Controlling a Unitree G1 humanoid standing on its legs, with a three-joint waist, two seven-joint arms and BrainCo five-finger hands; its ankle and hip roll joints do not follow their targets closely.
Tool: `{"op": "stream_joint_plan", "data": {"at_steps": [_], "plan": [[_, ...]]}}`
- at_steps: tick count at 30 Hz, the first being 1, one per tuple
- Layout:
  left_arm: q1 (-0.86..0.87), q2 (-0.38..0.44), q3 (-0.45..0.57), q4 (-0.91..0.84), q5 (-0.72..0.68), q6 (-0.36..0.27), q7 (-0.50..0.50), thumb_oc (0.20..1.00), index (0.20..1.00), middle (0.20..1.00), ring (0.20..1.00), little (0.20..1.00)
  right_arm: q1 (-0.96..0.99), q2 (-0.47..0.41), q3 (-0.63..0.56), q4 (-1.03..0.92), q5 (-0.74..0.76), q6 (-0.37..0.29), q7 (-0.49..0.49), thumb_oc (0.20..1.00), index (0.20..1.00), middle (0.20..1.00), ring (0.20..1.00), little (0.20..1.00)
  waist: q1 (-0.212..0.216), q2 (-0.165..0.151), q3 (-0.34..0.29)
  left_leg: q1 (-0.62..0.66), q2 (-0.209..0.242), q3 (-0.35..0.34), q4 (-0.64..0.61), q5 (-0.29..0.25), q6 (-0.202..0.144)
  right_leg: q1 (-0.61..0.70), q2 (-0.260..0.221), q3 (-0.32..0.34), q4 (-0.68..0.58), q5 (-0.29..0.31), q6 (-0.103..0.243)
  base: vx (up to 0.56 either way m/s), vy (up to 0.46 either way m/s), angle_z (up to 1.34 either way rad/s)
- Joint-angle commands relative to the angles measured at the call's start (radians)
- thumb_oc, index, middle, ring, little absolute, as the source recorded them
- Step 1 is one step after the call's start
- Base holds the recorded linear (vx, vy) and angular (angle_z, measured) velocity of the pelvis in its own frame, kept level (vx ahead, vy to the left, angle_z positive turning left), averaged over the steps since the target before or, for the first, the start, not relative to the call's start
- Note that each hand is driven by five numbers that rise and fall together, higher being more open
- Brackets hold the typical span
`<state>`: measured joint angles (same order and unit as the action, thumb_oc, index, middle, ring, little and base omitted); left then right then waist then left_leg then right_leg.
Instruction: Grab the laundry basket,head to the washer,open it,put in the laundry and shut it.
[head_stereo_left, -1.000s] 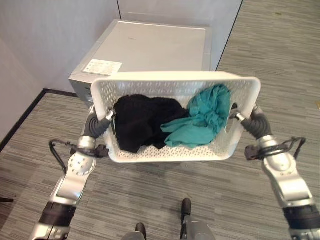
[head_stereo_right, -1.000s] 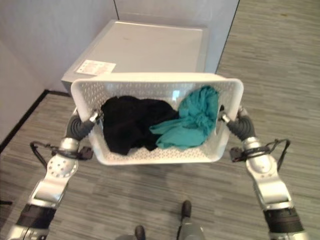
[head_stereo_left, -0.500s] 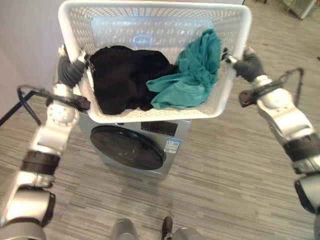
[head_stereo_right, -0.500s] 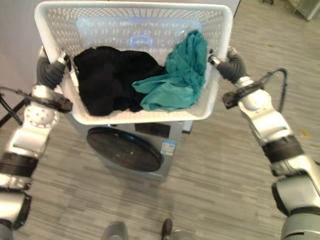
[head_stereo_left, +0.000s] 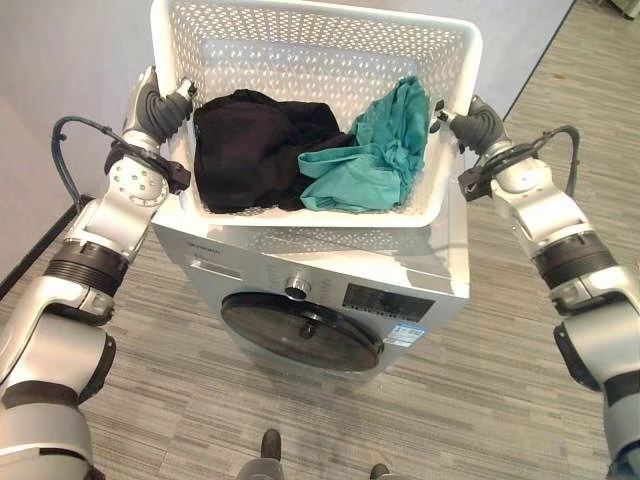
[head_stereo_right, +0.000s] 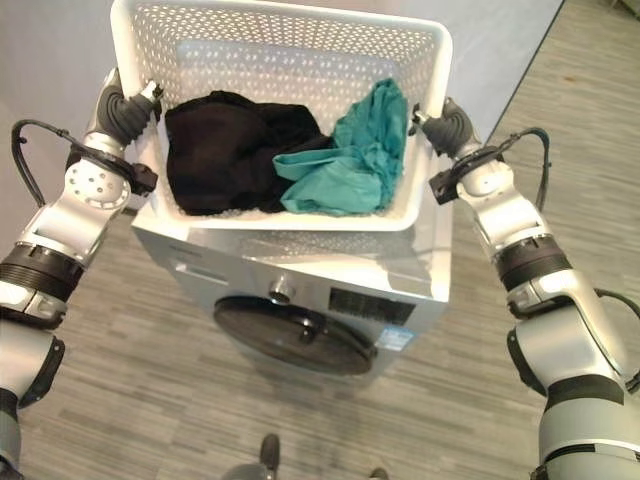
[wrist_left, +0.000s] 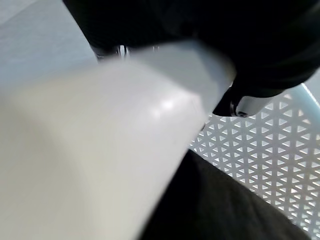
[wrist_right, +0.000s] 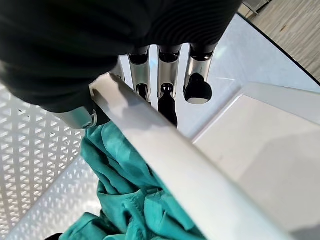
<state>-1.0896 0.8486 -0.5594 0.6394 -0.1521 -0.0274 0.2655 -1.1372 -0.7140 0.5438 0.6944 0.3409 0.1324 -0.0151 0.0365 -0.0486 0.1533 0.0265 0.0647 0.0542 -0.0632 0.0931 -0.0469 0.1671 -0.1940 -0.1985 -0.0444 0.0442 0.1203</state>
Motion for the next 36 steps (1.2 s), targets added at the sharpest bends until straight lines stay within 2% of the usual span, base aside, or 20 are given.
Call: {"op": "stream_joint_plan", "data": {"at_steps": [1,2,4,7,8,9,10,16,25,30,36], "plan": [[-0.198,0.094,-0.047,0.107,0.025,-0.013,-0.011,0.2,0.2,0.2,0.2,0.2,-0.092,-0.111,0.08,0.071,0.029,-0.015,0.039,0.2,0.2,0.2,0.2,0.2,0.013,0.017,-0.09,0.038,0.068,0.02,0.017,-0.089,-0.027,-0.081,-0.005,0.021,0.112,-0.102,0.032,0.03,0.032,-0.17],[-0.253,0.115,-0.12,0.133,0.025,-0.002,-0.061,0.2,0.2,0.2,0.2,0.2,-0.123,-0.15,0.115,0.095,0.053,-0.006,0.07,0.2,0.2,0.2,0.2,0.2,0.013,0.014,-0.087,0.042,0.07,0.026,0.017,-0.091,-0.026,-0.085,-0.005,0.02,0.117,-0.097,0.037,0.04,0.04,-0.12],[-0.301,0.137,-0.188,0.14,0.012,0.0,-0.123,0.2,0.2,0.2,0.2,0.2,-0.139,-0.19,0.168,0.133,0.04,0.017,0.13,0.2,0.2,0.2,0.2,0.2,0.016,0.01,-0.088,0.049,0.075,0.031,0.012,-0.089,-0.026,-0.086,-0.006,0.015,0.116,-0.091,0.043,0.04,0.023,-0.05],[-0.335,0.139,-0.241,0.156,0.003,0.012,-0.156,0.2,0.2,0.2,0.2,0.2,-0.151,-0.233,0.212,0.137,0.022,0.041,0.173,0.2,0.2,0.2,0.2,0.2,0.017,0.004,-0.087,0.056,0.079,0.035,0.006,-0.087,-0.028,-0.081,-0.007,0.007,0.112,-0.086,0.047,0.02,0.0,-0.05],[-0.359,0.134,-0.273,0.177,0.01,0.018,-0.169,0.2,0.2,0.2,0.2,0.2,-0.146,-0.261,0.228,0.132,0.026,0.041,0.192,0.388,0.388,0.388,0.388,0.388,0.016,0.0,-0.085,0.061,0.082,0.035,0.001,-0.088,-0.029,-0.079,-0.006,0.001,0.107,-0.085,0.05,0.01,-0.007,-0.06],[-0.36,0.133,-0.274,0.178,0.01,0.018,-0.169,0.369,0.369,0.369,0.369,0.369,-0.146,-0.262,0.228,0.132,0.026,0.041,0.192,0.57,0.57,0.57,0.57,0.57,0.016,-0.001,-0.085,0.061,0.082,0.035,0.001,-0.088,-0.029,-0.078,-0.006,0.001,0.107,-0.085,0.05,0.0,-0.011,-0.07],[-0.353,0.122,-0.272,0.199,-0.005,0.025,-0.171,1.0,1.0,1.0,1.0,1.0,-0.145,-0.265,0.226,0.143,0.043,0.041,0.184,1.0,1.0,1.0,1.0,1.0,0.017,-0.001,-0.083,0.065,0.083,0.035,0.0,-0.09,-0.028,-0.078,-0.005,0.0,0.104,-0.084,0.052,-0.01,-0.004,-0.05],[-0.38,0.082,-0.313,0.333,-0.022,0.03,-0.182,1.0,1.0,1.0,1.0,1.0,-0.175,-0.202,0.228,0.248,0.069,0.034,0.169,1.0,1.0,1.0,1.0,1.0,0.031,0.003,-0.087,0.074,0.086,0.038,-0.004,-0.095,-0.029,-0.071,-0.007,-0.008,0.094,-0.083,0.056,-0.01,-0.002,-0.11],[-0.395,0.04,-0.336,0.394,-0.025,0.022,-0.191,1.0,1.0,1.0,1.0,1.0,-0.252,-0.126,0.267,0.385,0.083,0.028,0.179,1.0,1.0,1.0,1.0,1.0,0.062,0.005,-0.087,0.081,0.09,0.037,0.001,-0.1,-0.032,-0.056,-0.013,-0.026,0.077,-0.077,0.06,-0.02,-0.005,-0.04],[-0.4,0.033,-0.335,0.393,-0.028,0.016,-0.183,1.0,1.0,1.0,1.0,1.0,-0.25,-0.101,0.263,0.405,0.084,0.03,0.186,1.0,1.0,1.0,1.0,1.0,0.073,0.004,-0.09,0.077,0.089,0.028,-0.003,-0.096,-0.035,-0.047,-0.014,-0.041,0.068,-0.074,0.059,0.0,0.0,0.0],[-0.401,0.039,-0.332,0.402,-0.029,0.012,-0.175,1.0,1.0,1.0,1.0,1.0,-0.25,-0.11,0.262,0.407,0.101,0.022,0.179,1.0,1.0,1.0,1.0,1.0,0.072,0.004,-0.088,0.069,0.087,0.015,-0.002,-0.095,-0.036,-0.044,-0.015,-0.054,0.065,-0.075,0.058,-0.01,-0.002,0.02]]}}
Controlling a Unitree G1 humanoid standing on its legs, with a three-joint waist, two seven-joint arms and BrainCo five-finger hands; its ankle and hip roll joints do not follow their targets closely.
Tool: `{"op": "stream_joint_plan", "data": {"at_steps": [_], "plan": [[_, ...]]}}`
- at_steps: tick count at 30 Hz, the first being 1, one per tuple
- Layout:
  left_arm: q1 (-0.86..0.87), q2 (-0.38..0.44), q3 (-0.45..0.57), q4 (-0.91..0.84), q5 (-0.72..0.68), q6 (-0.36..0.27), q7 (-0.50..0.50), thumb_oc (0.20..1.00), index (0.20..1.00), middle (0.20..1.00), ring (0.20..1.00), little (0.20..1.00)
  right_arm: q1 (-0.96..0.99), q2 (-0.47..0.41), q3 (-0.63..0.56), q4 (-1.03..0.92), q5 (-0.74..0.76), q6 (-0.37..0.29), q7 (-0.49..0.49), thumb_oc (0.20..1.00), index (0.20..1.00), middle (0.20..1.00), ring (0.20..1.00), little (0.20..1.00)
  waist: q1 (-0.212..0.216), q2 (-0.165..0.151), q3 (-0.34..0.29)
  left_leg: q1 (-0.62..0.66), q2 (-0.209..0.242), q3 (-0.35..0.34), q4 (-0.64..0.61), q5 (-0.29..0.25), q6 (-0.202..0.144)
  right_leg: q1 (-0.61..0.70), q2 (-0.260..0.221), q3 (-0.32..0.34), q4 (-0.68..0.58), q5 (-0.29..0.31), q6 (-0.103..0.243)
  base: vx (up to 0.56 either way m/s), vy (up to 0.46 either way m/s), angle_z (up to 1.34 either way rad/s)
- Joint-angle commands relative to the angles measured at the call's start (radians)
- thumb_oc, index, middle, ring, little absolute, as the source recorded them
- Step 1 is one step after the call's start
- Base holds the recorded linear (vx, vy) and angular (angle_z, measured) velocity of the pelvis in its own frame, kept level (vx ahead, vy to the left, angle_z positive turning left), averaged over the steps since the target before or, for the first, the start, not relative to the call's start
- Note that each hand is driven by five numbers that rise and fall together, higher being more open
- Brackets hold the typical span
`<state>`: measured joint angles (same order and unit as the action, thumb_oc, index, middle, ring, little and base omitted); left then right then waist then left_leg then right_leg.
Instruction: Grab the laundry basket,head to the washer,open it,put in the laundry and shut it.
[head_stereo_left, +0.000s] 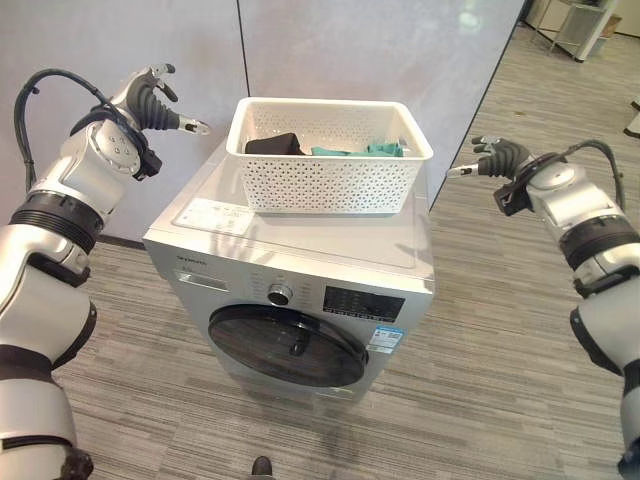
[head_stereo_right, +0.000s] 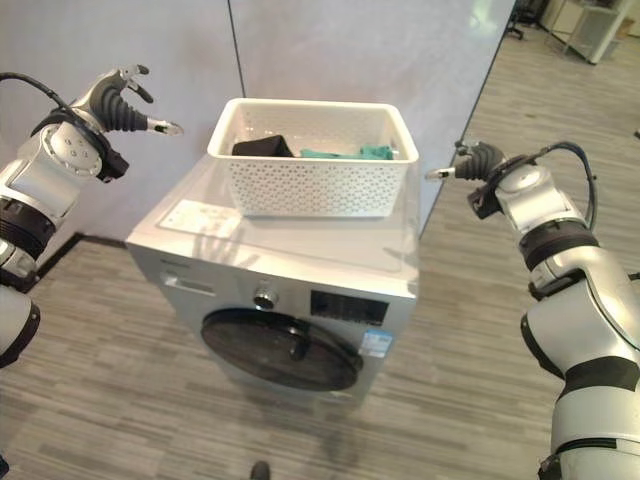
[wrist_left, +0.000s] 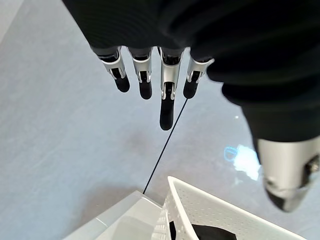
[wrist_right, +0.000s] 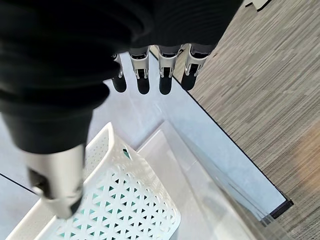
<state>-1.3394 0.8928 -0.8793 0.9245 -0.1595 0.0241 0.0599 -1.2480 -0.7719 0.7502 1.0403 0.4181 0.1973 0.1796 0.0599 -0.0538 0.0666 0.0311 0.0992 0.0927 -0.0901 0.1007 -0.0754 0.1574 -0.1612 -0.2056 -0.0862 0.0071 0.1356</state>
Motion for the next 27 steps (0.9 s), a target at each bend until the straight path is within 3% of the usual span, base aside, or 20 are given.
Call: {"op": "stream_joint_plan", "data": {"at_steps": [1,3,7,9,11,13,15,16,17,19,20,22,24,27], "plan": [[-0.14,0.005,0.0,0.115,-0.022,-0.041,0.035,1.0,1.0,1.0,1.0,1.0,-0.131,-0.066,0.049,0.048,0.032,-0.047,-0.019,1.0,1.0,1.0,1.0,1.0,0.048,0.009,-0.002,0.064,0.052,-0.023,0.023,-0.102,-0.009,-0.032,-0.049,-0.054,0.105,-0.037,0.043,0.0,0.0,0.0],[-0.129,0.017,0.008,0.109,-0.024,-0.043,0.04,1.0,1.0,1.0,1.0,1.0,-0.12,-0.079,0.037,0.031,0.044,-0.05,-0.023,1.0,1.0,1.0,1.0,1.0,0.047,0.008,-0.001,0.062,0.052,-0.025,0.023,-0.101,-0.01,-0.033,-0.049,-0.054,0.104,-0.037,0.043,0.0,0.0,0.0],[0.068,0.187,0.199,-0.137,-0.029,-0.058,0.089,1.0,1.0,1.0,1.0,1.0,0.057,-0.255,-0.123,-0.207,0.089,-0.091,-0.067,1.0,1.0,1.0,1.0,1.0,0.041,0.002,0.004,0.056,0.052,-0.024,0.02,-0.098,-0.011,-0.037,-0.05,-0.059,0.099,-0.033,0.039,0.0,0.0,0.0],[0.322,0.276,0.448,-0.321,0.009,-0.064,0.138,1.0,1.0,1.0,1.0,1.0,0.312,-0.341,-0.342,-0.42,0.065,-0.124,-0.095,1.0,1.0,1.0,1.0,1.0,0.034,-0.002,0.007,0.055,0.051,-0.022,0.017,-0.099,-0.011,-0.04,-0.05,-0.057,0.095,-0.032,0.038,-0.01,-0.013,0.03],[0.682,0.274,0.782,-0.489,0.08,-0.057,0.174,1.0,1.0,1.0,1.0,1.0,0.677,-0.343,-0.667,-0.672,0.037,-0.172,-0.112,1.0,1.0,1.0,1.0,1.0,0.024,-0.002,0.004,0.055,0.051,-0.018,0.016,-0.104,-0.009,-0.044,-0.051,-0.051,0.089,-0.033,0.035,0.0,-0.008,0.02],[0.963,0.208,1.046,-0.61,0.169,-0.053,0.213,1.0,1.0,1.0,1.0,1.0,0.953,-0.297,-0.923,-0.837,-0.016,-0.202,-0.117,1.0,1.0,1.0,1.0,1.0,0.014,0.0,-0.001,0.058,0.05,-0.015,0.012,-0.113,-0.007,-0.044,-0.049,-0.046,0.077,-0.035,0.034,0.04,-0.035,-0.08],[1.17,0.109,1.232,-0.697,0.218,-0.047,0.237,1.0,1.0,1.0,1.0,1.0,1.15,-0.211,-1.122,-0.949,-0.039,-0.215,-0.132,1.0,1.0,1.0,1.0,1.0,0.002,0.002,0.0,0.063,0.051,-0.014,0.01,-0.121,-0.006,-0.041,-0.045,-0.034,0.059,-0.035,0.031,0.05,-0.055,-0.12],[1.248,0.054,1.296,-0.739,0.222,-0.046,0.241,1.0,1.0,1.0,1.0,1.0,1.217,-0.159,-1.172,-0.996,-0.049,-0.214,-0.132,1.0,1.0,1.0,1.0,1.0,0.0,0.005,-0.006,0.068,0.053,-0.015,0.008,-0.134,-0.008,-0.036,-0.043,-0.026,0.049,-0.043,0.031,0.05,-0.033,-0.04],[1.254,0.052,1.299,-0.745,0.223,-0.044,0.239,1.0,1.0,1.0,1.0,1.0,1.22,-0.158,-1.173,-1.0,-0.05,-0.212,-0.131,1.0,1.0,1.0,1.0,1.0,0.0,0.006,-0.007,0.069,0.054,-0.014,0.008,-0.135,-0.008,-0.035,-0.042,-0.026,0.049,-0.044,0.031,0.04,-0.028,0.0],[1.439,-0.102,1.409,-0.828,0.223,-0.061,0.241,1.0,1.0,1.0,1.0,1.0,1.385,-0.017,-1.221,-1.063,-0.12,-0.197,-0.12,1.0,1.0,1.0,1.0,1.0,-0.007,0.009,0.005,0.063,0.053,-0.011,0.009,-0.137,-0.006,-0.04,-0.038,-0.018,0.027,-0.04,0.023,0.0,-0.051,-0.08],[1.454,-0.107,1.416,-0.838,0.224,-0.06,0.239,1.0,1.0,1.0,1.0,1.0,1.394,-0.012,-1.221,-1.074,-0.124,-0.193,-0.119,1.0,1.0,1.0,1.0,1.0,-0.008,0.009,0.0,0.065,0.054,-0.01,0.009,-0.138,-0.007,-0.039,-0.037,-0.017,0.026,-0.04,0.023,-0.03,-0.074,-0.18],[1.634,-0.295,1.451,-0.882,0.178,-0.082,0.219,1.0,1.0,1.0,1.0,1.0,1.53,0.139,-1.201,-1.097,-0.178,-0.181,-0.116,1.0,1.0,1.0,1.0,1.0,-0.012,0.01,0.011,0.065,0.059,-0.003,0.01,-0.141,-0.006,-0.037,-0.032,-0.011,0.011,-0.038,0.013,-0.01,-0.068,-0.18],[1.686,-0.399,1.419,-0.861,0.071,-0.094,0.196,1.0,1.0,1.0,1.0,1.0,1.594,0.238,-1.145,-1.094,-0.146,-0.17,-0.089,1.0,1.0,1.0,1.0,1.0,-0.014,0.01,0.021,0.065,0.062,0.0,0.012,-0.143,-0.007,-0.037,-0.026,-0.01,0.007,-0.041,0.008,0.0,-0.049,-0.06],[1.724,-0.464,1.324,-0.78,0.032,-0.078,0.151,1.0,1.0,1.0,1.0,1.0,1.641,0.303,-1.026,-1.01,-0.122,-0.144,-0.038,1.0,1.0,1.0,1.0,1.0,-0.016,0.007,0.035,0.056,0.065,0.003,0.016,-0.135,-0.01,-0.042,-0.023,-0.007,0.005,-0.037,0.002,-0.06,-0.037,-0.02]]}}
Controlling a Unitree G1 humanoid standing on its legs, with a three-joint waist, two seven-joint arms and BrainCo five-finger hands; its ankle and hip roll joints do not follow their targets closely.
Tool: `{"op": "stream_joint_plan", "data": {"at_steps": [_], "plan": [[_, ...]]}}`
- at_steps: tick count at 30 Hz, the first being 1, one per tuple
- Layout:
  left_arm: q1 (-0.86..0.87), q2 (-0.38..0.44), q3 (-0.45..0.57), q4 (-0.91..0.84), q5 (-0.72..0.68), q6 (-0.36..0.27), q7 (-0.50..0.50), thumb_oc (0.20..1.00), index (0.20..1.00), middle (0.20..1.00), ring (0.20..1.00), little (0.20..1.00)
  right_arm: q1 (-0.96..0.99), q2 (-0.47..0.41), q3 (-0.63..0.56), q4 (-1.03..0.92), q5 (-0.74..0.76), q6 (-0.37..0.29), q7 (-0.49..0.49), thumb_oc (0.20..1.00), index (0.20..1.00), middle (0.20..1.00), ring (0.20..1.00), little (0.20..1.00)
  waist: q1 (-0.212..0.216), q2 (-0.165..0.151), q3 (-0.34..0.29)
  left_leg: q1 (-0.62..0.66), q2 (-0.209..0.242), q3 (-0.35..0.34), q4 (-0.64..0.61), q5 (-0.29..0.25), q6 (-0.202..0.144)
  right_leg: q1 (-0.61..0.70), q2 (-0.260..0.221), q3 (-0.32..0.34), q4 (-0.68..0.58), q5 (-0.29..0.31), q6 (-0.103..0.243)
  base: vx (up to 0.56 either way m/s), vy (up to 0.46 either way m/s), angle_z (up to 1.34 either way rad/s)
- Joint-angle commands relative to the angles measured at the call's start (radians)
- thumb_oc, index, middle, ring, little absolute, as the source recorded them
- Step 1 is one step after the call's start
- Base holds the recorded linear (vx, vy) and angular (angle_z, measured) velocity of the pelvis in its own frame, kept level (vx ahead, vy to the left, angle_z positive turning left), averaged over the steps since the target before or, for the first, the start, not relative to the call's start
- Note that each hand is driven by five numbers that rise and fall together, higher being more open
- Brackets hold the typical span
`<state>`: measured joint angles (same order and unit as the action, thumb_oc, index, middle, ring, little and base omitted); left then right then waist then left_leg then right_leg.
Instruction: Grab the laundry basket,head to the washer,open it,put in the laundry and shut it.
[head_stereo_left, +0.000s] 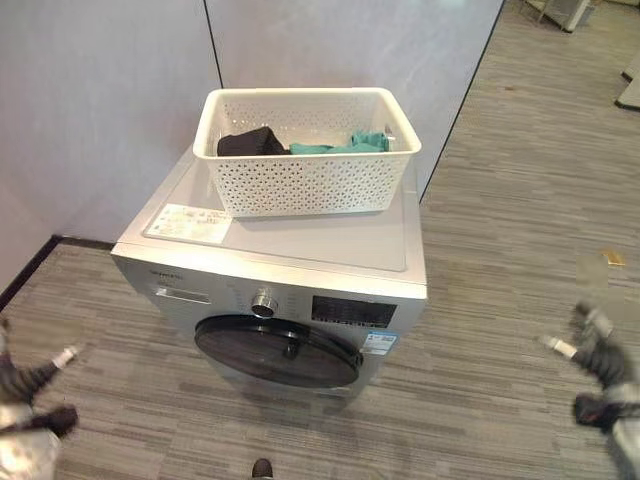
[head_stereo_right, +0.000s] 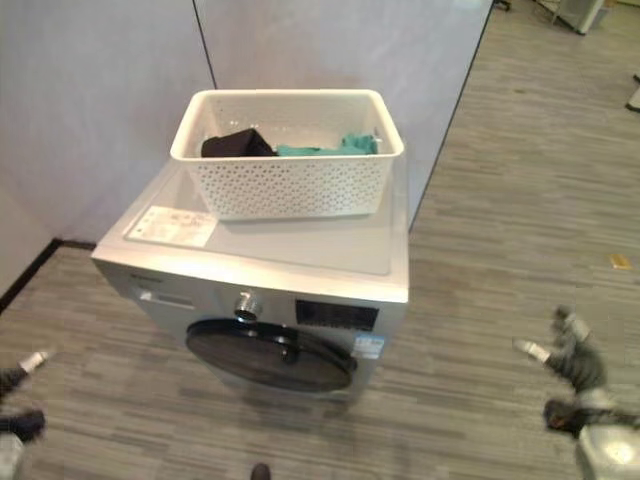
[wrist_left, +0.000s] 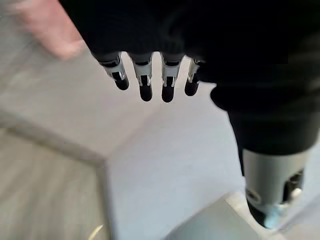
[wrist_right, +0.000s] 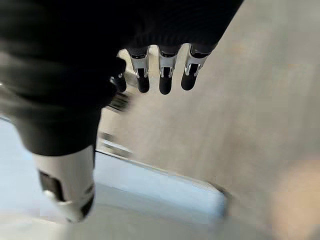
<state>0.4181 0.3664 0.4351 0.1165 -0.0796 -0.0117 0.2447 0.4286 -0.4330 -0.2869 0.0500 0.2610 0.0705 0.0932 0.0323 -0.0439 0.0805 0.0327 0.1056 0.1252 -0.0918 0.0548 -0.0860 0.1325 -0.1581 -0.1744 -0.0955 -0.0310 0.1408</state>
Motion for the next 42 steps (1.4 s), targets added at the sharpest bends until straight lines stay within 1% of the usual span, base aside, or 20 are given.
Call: {"op": "stream_joint_plan", "data": {"at_steps": [1,3,4,6,7,9,11,14,17,21,22,23,25,27,28,29,32,35,38,42], "plan": [[-0.056,0.06,-0.037,0.069,-0.07,-0.046,-0.041,1.0,1.0,1.0,1.0,1.0,-0.054,-0.029,0.056,0.03,0.067,-0.021,0.061,1.0,1.0,1.0,1.0,1.0,0.011,-0.004,0.027,0.043,0.059,-0.034,0.023,-0.082,0.0,-0.027,-0.025,-0.038,0.015,0.005,-0.005,-0.08,-0.038,0.0],[-0.083,0.056,-0.088,0.112,-0.097,-0.05,-0.05,1.0,1.0,1.0,1.0,1.0,-0.073,-0.02,0.1,0.087,0.096,-0.027,0.075,1.0,1.0,1.0,1.0,1.0,0.011,-0.005,0.033,0.031,0.059,-0.042,0.029,-0.078,-0.001,-0.035,-0.024,-0.038,0.02,0.003,-0.007,-0.08,-0.03,0.01],[-0.138,0.034,-0.193,0.216,-0.179,-0.061,-0.065,1.0,1.0,1.0,1.0,1.0,-0.124,0.013,0.198,0.215,0.145,-0.046,0.072,1.0,1.0,1.0,1.0,1.0,0.012,-0.003,0.042,0.019,0.06,-0.049,0.039,-0.073,-0.002,-0.04,-0.021,-0.037,0.025,0.003,-0.011,-0.06,-0.033,0.04],[-0.211,-0.009,-0.265,0.33,-0.327,-0.09,-0.049,1.0,1.0,1.0,1.0,1.0,-0.197,0.053,0.289,0.34,0.139,-0.067,0.022,1.0,1.0,1.0,1.0,1.0,0.012,0.001,0.049,0.021,0.063,-0.051,0.041,-0.071,-0.003,-0.037,-0.017,-0.036,0.027,-0.001,-0.014,-0.03,-0.023,0.02],[-0.213,-0.009,-0.265,0.331,-0.327,-0.09,-0.049,1.0,1.0,1.0,1.0,1.0,-0.199,0.053,0.289,0.341,0.139,-0.068,0.022,1.0,1.0,1.0,1.0,1.0,0.011,0.0,0.048,0.018,0.062,-0.052,0.041,-0.069,-0.003,-0.039,-0.018,-0.036,0.027,0.0,-0.014,-0.03,-0.042,0.01],[-0.304,-0.086,-0.34,0.526,-0.485,-0.101,-0.031,1.0,1.0,1.0,1.0,1.0,-0.281,0.118,0.375,0.439,0.172,-0.087,-0.046,1.0,1.0,1.0,1.0,1.0,0.011,0.005,0.049,0.017,0.067,-0.055,0.038,-0.061,-0.006,-0.042,-0.01,-0.028,0.026,-0.004,-0.02,-0.03,-0.06,0.01],[-0.327,-0.107,-0.378,0.581,-0.482,-0.098,-0.033,1.0,1.0,1.0,1.0,1.0,-0.3,0.136,0.403,0.454,0.174,-0.093,-0.062,1.0,1.0,1.0,1.0,1.0,0.01,0.008,0.051,0.02,0.072,-0.056,0.038,-0.058,-0.008,-0.04,-0.005,-0.026,0.024,-0.005,-0.023,-0.02,-0.062,0.01],[-0.377,-0.133,-0.504,0.703,-0.359,-0.079,-0.033,1.0,1.0,1.0,1.0,1.0,-0.349,0.148,0.489,0.454,0.154,-0.113,-0.082,1.0,1.0,1.0,1.0,1.0,0.004,0.015,0.054,0.015,0.088,-0.056,0.043,-0.049,-0.016,-0.042,0.015,-0.012,0.014,-0.011,-0.034,-0.05,-0.081,0.01],[-0.386,-0.149,-0.628,0.647,-0.316,-0.059,-0.051,1.0,1.0,1.0,1.0,1.0,-0.436,0.132,0.598,0.474,0.09,-0.111,-0.102,1.0,1.0,1.0,1.0,1.0,0.015,0.034,0.069,-0.022,0.104,-0.097,0.048,-0.018,-0.02,-0.053,0.045,-0.001,0.008,-0.027,-0.051,-0.14,-0.118,0.09],[-0.395,-0.129,-0.678,0.55,-0.332,-0.058,-0.053,1.0,1.0,1.0,1.0,1.0,-0.473,0.126,0.632,0.448,0.076,-0.115,-0.114,1.0,1.0,1.0,1.0,1.0,0.018,0.047,0.082,-0.051,0.115,-0.128,0.014,0.036,-0.029,-0.07,0.063,-0.012,0.008,-0.035,-0.061,-0.17,-0.063,0.23],[-0.406,-0.114,-0.705,0.484,-0.328,-0.061,-0.061,1.0,1.0,1.0,1.0,1.0,-0.484,0.106,0.625,0.429,0.074,-0.117,-0.122,1.0,1.0,1.0,1.0,1.0,0.021,0.051,0.101,-0.111,0.119,-0.156,0.011,0.079,-0.044,-0.089,0.069,-0.032,0.008,-0.048,-0.065,-0.3,-0.03,0.48],[-0.421,-0.107,-0.713,0.458,-0.34,-0.066,-0.067,1.0,1.0,1.0,1.0,1.0,-0.492,0.096,0.618,0.426,0.094,-0.122,-0.118,1.0,1.0,1.0,1.0,1.0,0.016,0.044,0.114,-0.139,0.114,-0.149,0.024,0.074,-0.042,-0.102,0.058,-0.042,0.008,-0.041,-0.065,-0.42,0.003,0.89],[-0.429,-0.106,-0.708,0.422,-0.386,-0.069,-0.083,1.0,1.0,1.0,1.0,1.0,-0.495,0.086,0.604,0.419,0.113,-0.127,-0.115,1.0,1.0,1.0,1.0,1.0,0.006,0.038,0.123,-0.158,0.107,-0.134,0.093,0.042,-0.036,-0.125,0.042,-0.052,0.008,-0.027,-0.064,-0.21,0.048,0.8],[-0.415,-0.097,-0.706,0.348,-0.446,-0.069,-0.114,1.0,1.0,1.0,1.0,1.0,-0.477,0.066,0.582,0.393,0.106,-0.132,-0.11,1.0,1.0,1.0,1.0,1.0,-0.012,0.022,0.131,-0.149,0.109,-0.123,0.258,-0.027,-0.029,-0.155,0.009,-0.061,0.008,0.012,-0.065,-0.19,0.14,0.23],[-0.389,-0.079,-0.71,0.286,-0.448,-0.052,-0.148,1.0,1.0,1.0,1.0,1.0,-0.443,0.055,0.56,0.365,0.104,-0.125,-0.089,1.0,1.0,1.0,1.0,1.0,-0.023,0.02,0.123,-0.138,0.101,-0.159,0.401,-0.054,-0.022,-0.163,-0.006,-0.053,0.008,0.032,-0.063,-0.18,0.398,-0.09],[-0.359,-0.065,-0.71,0.25,-0.439,-0.039,-0.166,1.0,1.0,1.0,1.0,1.0,-0.404,0.046,0.538,0.331,0.102,-0.111,-0.071,1.0,1.0,1.0,1.0,1.0,-0.035,0.031,0.12,-0.089,0.077,-0.208,0.446,-0.092,-0.022,-0.164,-0.015,-0.024,0.008,0.055,-0.052,-0.07,0.504,-0.31],[-0.353,-0.06,-0.732,0.225,-0.395,-0.014,-0.183,1.0,1.0,1.0,1.0,1.0,-0.373,0.043,0.517,0.303,0.094,-0.095,-0.045,1.0,1.0,1.0,1.0,1.0,-0.075,0.062,0.088,0.021,0.067,-0.125,0.322,-0.201,-0.008,-0.184,-0.047,0.009,0.008,0.085,-0.017,0.0,0.418,-0.47],[-0.392,-0.047,-0.755,0.238,-0.332,-0.002,-0.216,1.0,1.0,1.0,1.0,1.0,-0.396,0.052,0.485,0.29,0.078,-0.091,-0.034,1.0,1.0,1.0,1.0,1.0,-0.084,0.074,0.087,0.045,-0.022,-0.067,0.264,-0.293,0.038,-0.231,-0.151,-0.004,0.028,0.14,0.031,-0.12,0.464,-0.01],[-0.372,-0.017,-0.753,0.23,-0.29,0.007,-0.266,1.0,1.0,1.0,1.0,1.0,-0.458,0.037,0.484,0.286,0.032,-0.095,-0.009,1.0,1.0,1.0,1.0,1.0,-0.076,0.085,0.103,0.049,-0.07,-0.016,0.245,-0.314,0.074,-0.285,-0.216,-0.047,0.045,0.178,0.057,-0.23,0.338,-0.25],[-0.36,0.005,-0.749,0.233,-0.247,0.018,-0.29,1.0,1.0,1.0,1.0,1.0,-0.536,0.005,0.512,0.275,-0.065,-0.09,-0.016,1.0,1.0,1.0,1.0,1.0,-0.056,0.106,0.123,0.022,-0.068,-0.006,0.259,-0.303,0.101,-0.291,-0.229,-0.043,0.097,0.137,0.045,-0.27,0.098,-0.64]]}}
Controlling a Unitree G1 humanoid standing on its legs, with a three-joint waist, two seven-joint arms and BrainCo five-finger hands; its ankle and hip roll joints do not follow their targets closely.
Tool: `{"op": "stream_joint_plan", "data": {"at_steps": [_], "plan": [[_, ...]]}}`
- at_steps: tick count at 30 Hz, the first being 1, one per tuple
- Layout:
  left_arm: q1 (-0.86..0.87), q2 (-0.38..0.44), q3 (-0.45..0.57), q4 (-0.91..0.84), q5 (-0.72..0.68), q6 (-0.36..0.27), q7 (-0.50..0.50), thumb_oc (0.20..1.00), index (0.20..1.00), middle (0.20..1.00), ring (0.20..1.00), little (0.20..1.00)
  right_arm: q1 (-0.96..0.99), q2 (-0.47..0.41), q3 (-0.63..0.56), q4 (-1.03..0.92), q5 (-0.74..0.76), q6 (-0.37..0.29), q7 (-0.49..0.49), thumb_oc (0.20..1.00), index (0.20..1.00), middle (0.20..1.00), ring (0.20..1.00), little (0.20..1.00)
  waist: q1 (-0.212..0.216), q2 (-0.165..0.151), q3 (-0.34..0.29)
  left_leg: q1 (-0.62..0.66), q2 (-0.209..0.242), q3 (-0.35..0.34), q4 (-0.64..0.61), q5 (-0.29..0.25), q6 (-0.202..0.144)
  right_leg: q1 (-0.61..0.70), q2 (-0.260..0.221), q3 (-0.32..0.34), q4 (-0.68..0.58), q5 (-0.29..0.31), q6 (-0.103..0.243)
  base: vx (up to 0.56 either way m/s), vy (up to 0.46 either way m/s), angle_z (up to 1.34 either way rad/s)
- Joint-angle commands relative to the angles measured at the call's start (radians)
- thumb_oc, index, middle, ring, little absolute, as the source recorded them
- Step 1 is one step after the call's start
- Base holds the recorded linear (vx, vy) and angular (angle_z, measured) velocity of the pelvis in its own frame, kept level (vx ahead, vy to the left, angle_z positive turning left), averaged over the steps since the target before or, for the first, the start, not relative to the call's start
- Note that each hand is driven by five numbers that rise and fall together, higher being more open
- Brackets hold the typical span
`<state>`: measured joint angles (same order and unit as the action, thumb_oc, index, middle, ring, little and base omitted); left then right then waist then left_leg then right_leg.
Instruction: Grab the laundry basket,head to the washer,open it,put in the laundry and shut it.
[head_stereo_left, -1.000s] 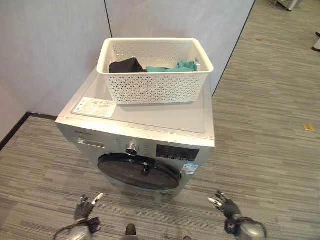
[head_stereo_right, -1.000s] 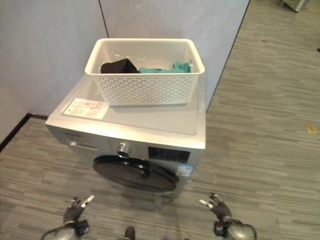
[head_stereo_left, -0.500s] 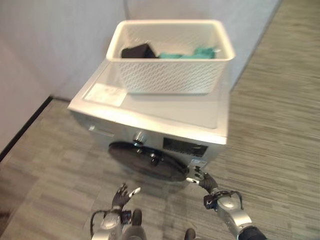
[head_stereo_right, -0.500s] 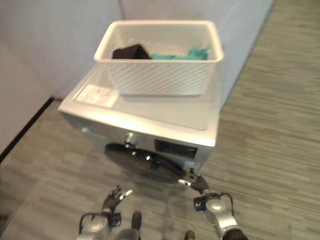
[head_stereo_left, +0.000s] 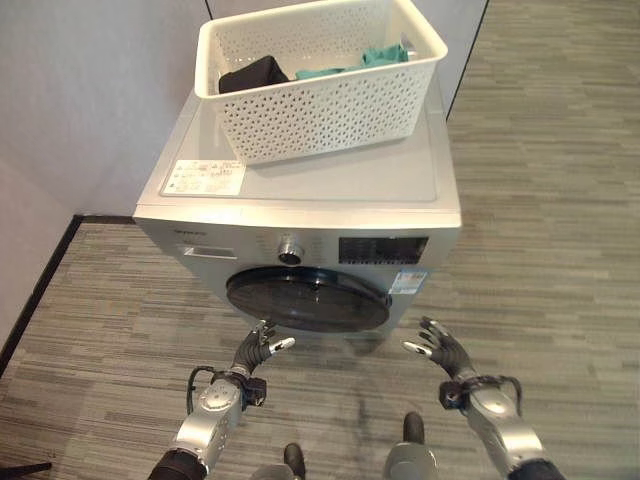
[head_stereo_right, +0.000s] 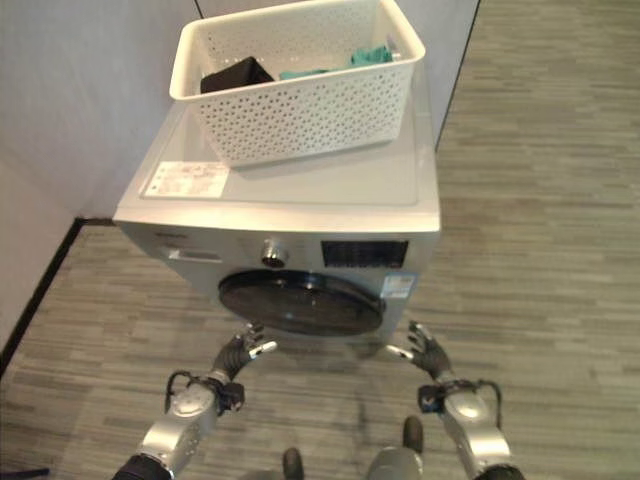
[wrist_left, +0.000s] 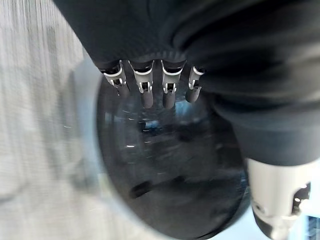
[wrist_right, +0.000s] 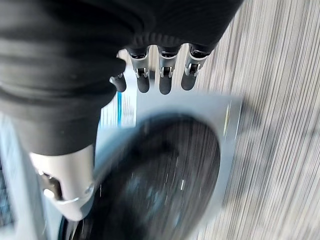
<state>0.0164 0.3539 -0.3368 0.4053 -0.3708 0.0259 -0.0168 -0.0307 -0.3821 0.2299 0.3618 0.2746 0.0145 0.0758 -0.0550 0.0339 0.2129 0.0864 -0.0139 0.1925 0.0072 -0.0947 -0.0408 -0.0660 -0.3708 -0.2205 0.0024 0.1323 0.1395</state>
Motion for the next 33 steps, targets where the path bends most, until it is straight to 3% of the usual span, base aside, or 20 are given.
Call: {"op": "stream_joint_plan", "data": {"at_steps": [1,4,5,6,9,11,14,22,30,33], "plan": [[0.049,0.022,0.033,-0.051,0.057,-0.017,-0.03,1.0,1.0,1.0,1.0,1.0,-0.123,-0.07,0.015,-0.028,-0.154,-0.035,0.001,1.0,1.0,1.0,1.0,1.0,0.048,0.035,-0.02,-0.045,0.046,-0.087,0.145,-0.134,0.076,-0.064,-0.006,0.05,0.06,-0.058,0.028,-0.14,0.019,-0.08],[0.059,0.026,0.035,-0.055,0.069,-0.011,-0.032,1.0,1.0,1.0,1.0,1.0,-0.184,-0.09,0.049,-0.004,-0.207,-0.026,0.011,1.0,1.0,1.0,1.0,1.0,0.081,0.025,-0.045,-0.061,0.039,-0.105,0.115,-0.104,0.088,-0.051,0.011,0.099,0.136,-0.07,0.027,-0.14,-0.043,-0.09],[0.07,0.026,0.039,-0.053,0.076,-0.007,-0.042,1.0,1.0,1.0,1.0,1.0,-0.206,-0.096,0.066,0.01,-0.24,-0.025,0.019,1.0,1.0,1.0,1.0,1.0,0.115,0.006,-0.071,-0.071,0.036,-0.111,0.108,-0.1,0.085,0.014,0.013,0.078,0.086,-0.085,0.036,-0.07,-0.111,-0.12],[0.07,0.026,0.039,-0.053,0.076,-0.007,-0.042,1.0,1.0,1.0,1.0,1.0,-0.206,-0.096,0.066,0.01,-0.24,-0.026,0.019,1.0,1.0,1.0,1.0,1.0,0.114,0.004,-0.073,-0.074,0.034,-0.111,0.107,-0.097,0.085,0.013,0.012,0.077,0.082,-0.082,0.036,-0.02,-0.154,-0.15],[0.089,0.016,0.038,-0.057,0.072,-0.011,-0.042,1.0,1.0,1.0,1.0,1.0,-0.289,-0.103,0.129,0.049,-0.311,-0.022,0.018,1.0,1.0,1.0,1.0,1.0,0.162,-0.04,-0.1,-0.075,0.037,-0.111,0.088,-0.089,0.073,0.04,0.013,0.049,0.037,-0.08,0.049,-0.01,-0.181,-0.08],[0.077,0.012,0.027,-0.056,0.069,-0.015,-0.034,1.0,1.0,1.0,1.0,1.0,-0.329,-0.132,0.157,0.055,-0.374,-0.019,0.003,1.0,1.0,1.0,1.0,1.0,0.178,-0.066,-0.104,-0.085,0.068,-0.136,0.07,-0.06,0.039,0.068,0.042,0.022,-0.004,-0.092,0.048,0.0,-0.31,-0.04],[0.074,0.011,0.004,-0.081,0.034,-0.016,-0.045,1.0,1.0,1.0,1.0,1.0,-0.335,-0.166,0.161,0.053,-0.403,-0.013,-0.001,1.0,1.0,1.0,1.0,1.0,0.185,-0.075,-0.109,-0.1,0.09,-0.178,0.032,-0.02,0.008,0.103,0.057,-0.043,-0.036,-0.105,0.041,0.0,-0.166,0.29],[0.108,0.013,-0.009,-0.123,-0.08,-0.009,-0.051,1.0,1.0,1.0,1.0,1.0,-0.367,-0.202,0.186,0.037,-0.396,-0.008,0.002,1.0,1.0,1.0,1.0,1.0,0.211,-0.063,-0.083,-0.135,0.123,-0.251,-0.038,0.05,-0.028,0.131,0.089,-0.13,-0.084,-0.115,0.028,-0.01,-0.095,0.41],[0.11,0.032,-0.035,-0.142,-0.131,-0.027,-0.052,1.0,1.0,1.0,1.0,1.0,-0.456,-0.244,0.23,0.08,-0.409,-0.007,-0.015,1.0,1.0,1.0,1.0,1.0,0.205,-0.026,0.0,-0.215,0.129,-0.266,-0.034,0.087,-0.04,0.067,0.101,-0.135,-0.078,-0.116,0.013,-0.08,-0.046,0.23],[0.106,0.001,-0.031,-0.151,-0.306,-0.034,-0.028,1.0,1.0,1.0,1.0,1.0,-0.463,-0.257,0.229,0.071,-0.369,-0.003,-0.021,1.0,1.0,1.0,1.0,1.0,0.193,-0.007,0.031,-0.254,0.128,-0.263,-0.04,0.105,-0.045,0.016,0.099,-0.125,-0.066,-0.114,0.008,-0.08,-0.007,0.01]]}}
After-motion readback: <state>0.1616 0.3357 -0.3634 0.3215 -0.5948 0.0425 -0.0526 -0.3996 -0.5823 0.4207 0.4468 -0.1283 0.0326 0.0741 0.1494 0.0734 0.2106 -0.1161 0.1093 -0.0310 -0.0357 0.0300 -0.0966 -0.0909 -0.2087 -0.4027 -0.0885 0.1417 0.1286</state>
